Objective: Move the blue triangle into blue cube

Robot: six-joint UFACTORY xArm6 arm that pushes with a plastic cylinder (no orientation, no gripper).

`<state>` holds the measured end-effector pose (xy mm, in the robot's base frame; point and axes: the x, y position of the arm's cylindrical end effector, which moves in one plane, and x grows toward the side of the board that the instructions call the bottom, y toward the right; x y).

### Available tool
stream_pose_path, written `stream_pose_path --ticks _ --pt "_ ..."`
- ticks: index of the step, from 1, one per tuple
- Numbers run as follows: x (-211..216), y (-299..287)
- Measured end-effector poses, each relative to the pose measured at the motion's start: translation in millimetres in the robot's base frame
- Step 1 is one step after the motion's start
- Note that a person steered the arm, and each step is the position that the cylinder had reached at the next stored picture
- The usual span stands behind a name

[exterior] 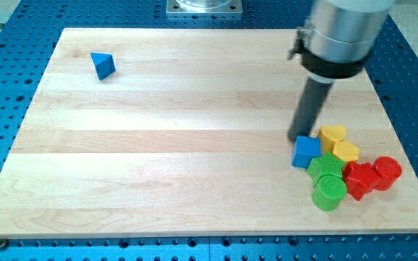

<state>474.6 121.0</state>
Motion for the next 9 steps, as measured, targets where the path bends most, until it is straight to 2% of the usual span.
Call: stream_pose_path --ticks 1,2,3,5,7,9 --pt "1.7 -96.7" --pt "-41.9 -212.0" --pt "-61.9 -307.3" --pt "-98.6 -329.0" --pt "-168.0 -340.2" --pt "-195.5 -270.6"
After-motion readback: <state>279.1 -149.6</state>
